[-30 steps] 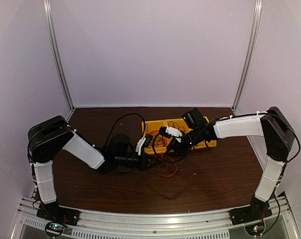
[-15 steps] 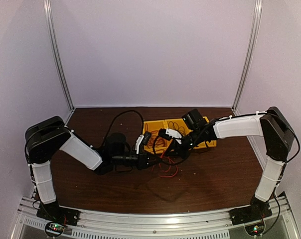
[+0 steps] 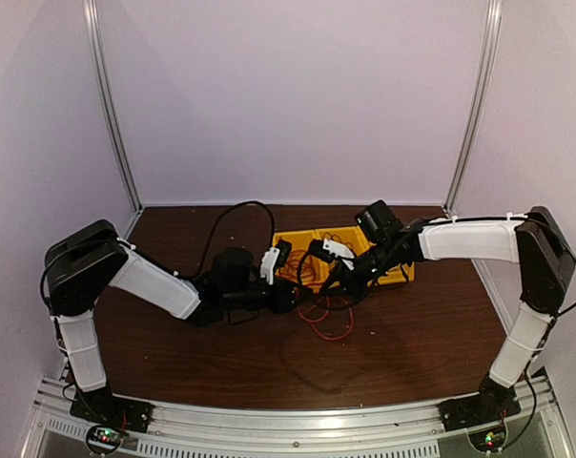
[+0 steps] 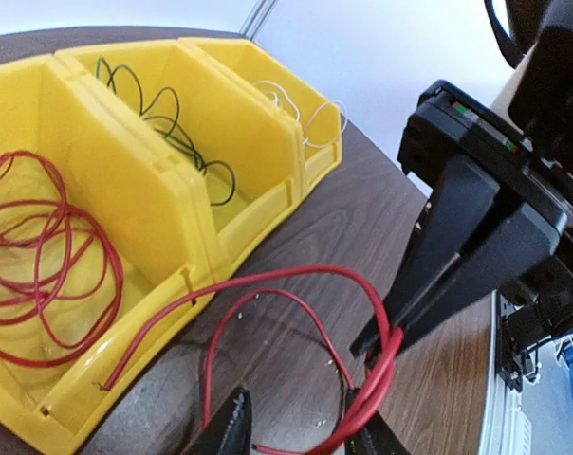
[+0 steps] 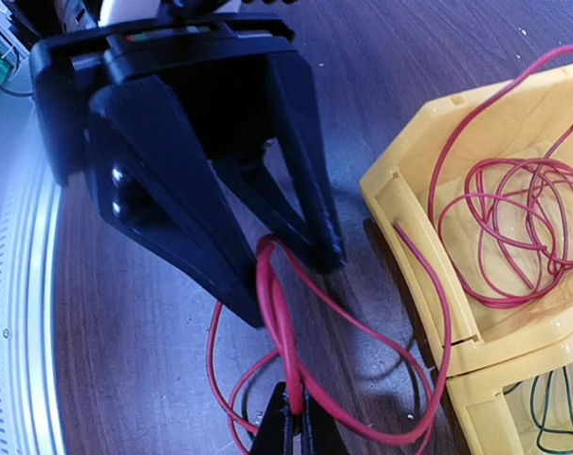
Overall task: Untangle the cables
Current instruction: Adjust the untangled cable, then place the untangled cable in the bin.
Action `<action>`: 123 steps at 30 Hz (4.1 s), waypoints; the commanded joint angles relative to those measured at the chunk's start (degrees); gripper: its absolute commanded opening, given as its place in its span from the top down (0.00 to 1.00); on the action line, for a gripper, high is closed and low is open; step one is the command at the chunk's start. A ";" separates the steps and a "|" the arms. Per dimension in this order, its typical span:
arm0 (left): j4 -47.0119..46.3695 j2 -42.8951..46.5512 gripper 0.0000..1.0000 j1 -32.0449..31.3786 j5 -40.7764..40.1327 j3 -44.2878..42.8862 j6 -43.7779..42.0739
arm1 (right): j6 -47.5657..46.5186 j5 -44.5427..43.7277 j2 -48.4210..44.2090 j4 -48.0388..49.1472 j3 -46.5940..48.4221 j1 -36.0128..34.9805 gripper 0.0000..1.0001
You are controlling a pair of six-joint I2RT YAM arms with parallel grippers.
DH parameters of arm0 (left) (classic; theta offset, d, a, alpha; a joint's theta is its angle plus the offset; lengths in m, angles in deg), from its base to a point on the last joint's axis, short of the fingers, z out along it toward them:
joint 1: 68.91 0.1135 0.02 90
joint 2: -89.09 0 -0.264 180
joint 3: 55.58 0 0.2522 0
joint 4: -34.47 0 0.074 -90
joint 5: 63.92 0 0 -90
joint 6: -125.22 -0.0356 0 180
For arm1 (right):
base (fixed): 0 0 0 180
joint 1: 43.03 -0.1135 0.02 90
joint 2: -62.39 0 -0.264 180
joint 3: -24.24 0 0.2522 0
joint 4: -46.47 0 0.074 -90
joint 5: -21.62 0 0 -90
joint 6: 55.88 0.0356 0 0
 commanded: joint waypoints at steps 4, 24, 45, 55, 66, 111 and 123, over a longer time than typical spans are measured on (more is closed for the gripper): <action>-0.49 -1.77 0.65 -2.14 -7.64 -5.48 -2.15 | 2.71 6.55 -3.73 -3.43 3.19 -1.28 1.00; 15.94 17.86 0.56 4.18 -40.16 10.92 13.73 | -17.70 25.36 -13.07 -38.35 22.78 -0.33 1.00; 18.44 31.91 0.54 5.37 -40.00 20.16 7.46 | 6.61 3.34 -3.58 -11.51 43.06 5.98 1.00; 21.70 39.72 0.54 5.37 -41.61 24.09 6.76 | 7.55 -2.97 1.52 -5.90 43.54 6.93 1.00; 20.72 39.41 0.54 5.37 -40.91 25.04 7.25 | 9.23 -4.93 6.26 -3.40 42.44 8.22 1.00; 3.88 11.23 0.47 13.45 -20.39 7.33 11.72 | 8.95 -7.33 1.25 -0.94 32.47 10.83 1.00; -4.75 4.88 0.80 14.51 -17.65 3.10 11.36 | 9.41 -7.31 1.53 -0.94 32.47 10.85 1.00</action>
